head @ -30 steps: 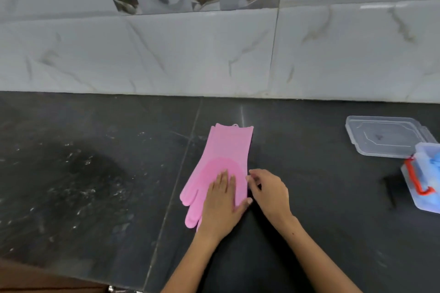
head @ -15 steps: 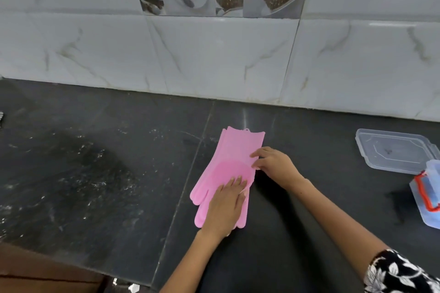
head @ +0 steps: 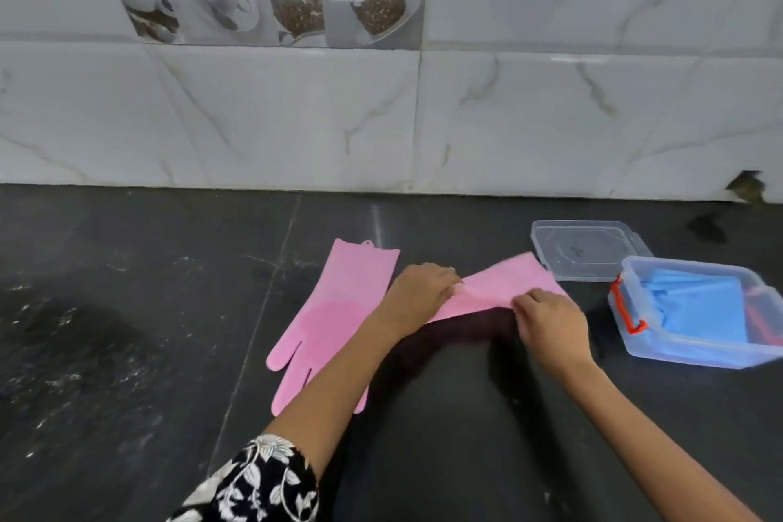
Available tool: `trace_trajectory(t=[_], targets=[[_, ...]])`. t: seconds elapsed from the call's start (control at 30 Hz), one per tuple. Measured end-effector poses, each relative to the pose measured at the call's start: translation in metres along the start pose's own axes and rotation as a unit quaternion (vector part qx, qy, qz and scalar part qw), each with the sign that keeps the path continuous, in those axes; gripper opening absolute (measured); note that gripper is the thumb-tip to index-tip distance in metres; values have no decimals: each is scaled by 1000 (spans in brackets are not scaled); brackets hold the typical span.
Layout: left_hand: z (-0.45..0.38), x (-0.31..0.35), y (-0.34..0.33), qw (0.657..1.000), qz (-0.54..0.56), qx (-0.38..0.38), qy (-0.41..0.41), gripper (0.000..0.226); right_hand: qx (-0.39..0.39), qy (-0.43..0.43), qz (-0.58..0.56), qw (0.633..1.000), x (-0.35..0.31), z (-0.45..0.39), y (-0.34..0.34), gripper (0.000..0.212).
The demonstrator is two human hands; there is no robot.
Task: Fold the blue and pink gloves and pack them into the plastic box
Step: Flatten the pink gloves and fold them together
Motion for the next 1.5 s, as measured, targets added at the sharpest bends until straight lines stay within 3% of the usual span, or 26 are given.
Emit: trace_trajectory(t=[0.07, 0.13, 0.23, 0.3, 0.37, 0.5, 0.63, 0.73, 0.87, 0.97, 1.07, 1.27, 1.5], targets=[[0, 8, -12, 994, -56, -58, -77, 34, -14, 1, -6, 1000, 6, 26, 6, 10], [15, 5, -18, 988, -69, -97, -98, 34, -52, 19, -19, 998, -2, 50, 6, 14], [48, -9, -19, 990, -27, -134, -17, 36, -122, 44, -44, 991, -19, 71, 1, 6], [66, -9, -20, 994, -21, -98, 46, 40, -166, 39, -86, 982, -23, 76, -2, 24], [74, 4, -31, 992, -79, -69, 74, 45, -163, 16, -141, 976, -21, 69, -2, 33], [73, 40, -71, 973, -122, -77, 181, 56, -102, -27, -156, 982, -7, 35, -19, 19], [64, 52, -94, 955, -140, -56, 255, 63, -140, -42, -127, 981, 8, 3, -40, 25], [54, 43, -101, 963, -149, -60, 216, 64, -113, -34, -115, 986, 11, -6, -42, 15], [35, 12, -92, 983, -145, -101, 48, 60, -94, -129, -129, 979, 20, 7, -34, 17], [15, 1, -87, 971, -207, -108, -55, 58, -80, -199, -161, 963, 27, 29, -27, 19], [1, 15, -89, 972, -220, -81, -30, 53, -66, -260, -192, 944, 27, 48, -22, 15], [27, 74, -117, 994, -20, -31, 106, 48, -40, -307, -202, 929, 26, 62, -21, 3], [30, 86, -130, 994, -92, 20, 60, 53, -22, -296, -176, 938, 36, 57, -24, 7]])
Point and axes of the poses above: each hand's wrist, its own z-axis away from the middle knuckle, its own y-axis out of the back of the hand, x = y × z, the point moved 2 cm from there along -z, towards the middle knuckle, and after that the axes turned 12 degrees about x, right-handed, at the moved point
